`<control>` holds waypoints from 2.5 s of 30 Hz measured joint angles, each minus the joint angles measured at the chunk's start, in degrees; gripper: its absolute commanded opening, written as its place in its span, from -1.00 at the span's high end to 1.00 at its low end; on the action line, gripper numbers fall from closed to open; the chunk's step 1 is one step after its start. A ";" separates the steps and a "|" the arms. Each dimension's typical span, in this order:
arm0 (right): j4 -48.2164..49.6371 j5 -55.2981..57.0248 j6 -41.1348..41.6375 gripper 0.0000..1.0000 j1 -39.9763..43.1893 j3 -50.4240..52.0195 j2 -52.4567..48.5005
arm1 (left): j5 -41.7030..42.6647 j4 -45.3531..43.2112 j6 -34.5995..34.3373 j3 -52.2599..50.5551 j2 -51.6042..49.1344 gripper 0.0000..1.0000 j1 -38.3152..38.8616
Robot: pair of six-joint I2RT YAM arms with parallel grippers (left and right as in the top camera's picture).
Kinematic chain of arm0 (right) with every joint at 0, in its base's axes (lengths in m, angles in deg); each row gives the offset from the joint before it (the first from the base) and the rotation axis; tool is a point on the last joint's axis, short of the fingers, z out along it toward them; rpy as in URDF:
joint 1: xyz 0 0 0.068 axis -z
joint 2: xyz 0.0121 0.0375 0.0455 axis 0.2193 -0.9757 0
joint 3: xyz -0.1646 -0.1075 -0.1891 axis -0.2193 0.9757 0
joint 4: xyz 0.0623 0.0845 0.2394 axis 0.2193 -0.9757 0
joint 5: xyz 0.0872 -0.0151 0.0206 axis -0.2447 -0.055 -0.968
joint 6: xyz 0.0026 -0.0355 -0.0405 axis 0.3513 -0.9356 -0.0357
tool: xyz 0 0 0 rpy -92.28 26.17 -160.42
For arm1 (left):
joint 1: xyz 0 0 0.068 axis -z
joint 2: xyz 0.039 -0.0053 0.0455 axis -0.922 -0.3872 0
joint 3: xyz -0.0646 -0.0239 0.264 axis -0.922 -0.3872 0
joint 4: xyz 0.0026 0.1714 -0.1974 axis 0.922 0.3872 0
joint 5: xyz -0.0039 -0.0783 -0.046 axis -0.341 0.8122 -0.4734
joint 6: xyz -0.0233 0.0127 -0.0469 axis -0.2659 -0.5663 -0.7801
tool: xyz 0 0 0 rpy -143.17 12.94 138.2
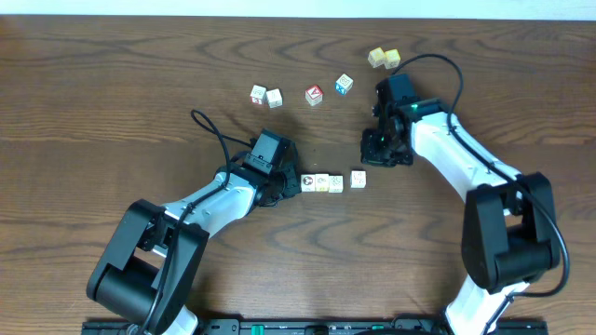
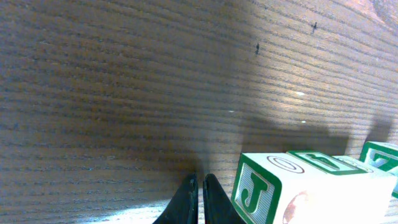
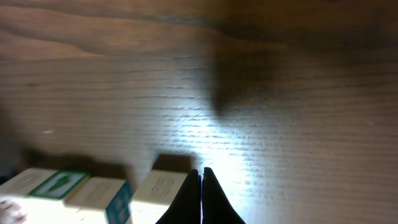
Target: Lift 4 blocks
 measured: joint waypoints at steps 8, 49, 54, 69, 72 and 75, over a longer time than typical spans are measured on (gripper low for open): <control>4.31 -0.44 -1.18 0.98 0.00 1.68 -3.82 | 0.00 0.04 0.00 0.00 0.02 0.85 0.00; -4.20 -13.99 -3.76 0.98 -0.61 -1.27 -3.98 | -0.04 0.07 0.00 0.00 0.04 0.86 0.02; -15.19 -8.35 -3.67 0.98 0.83 -10.51 -4.15 | -0.13 0.09 0.00 0.00 0.07 0.85 0.02; -18.43 -4.22 -2.54 0.97 -0.31 -2.99 -4.17 | -0.87 0.07 -0.02 0.00 0.11 0.85 0.02; -15.78 -5.29 -1.31 0.97 -1.81 -1.18 -4.20 | -0.90 0.07 0.00 0.00 0.11 0.85 0.02; -14.29 -6.10 -0.39 0.97 -3.04 -0.94 -4.20 | -0.94 0.09 0.00 0.00 0.11 0.85 0.02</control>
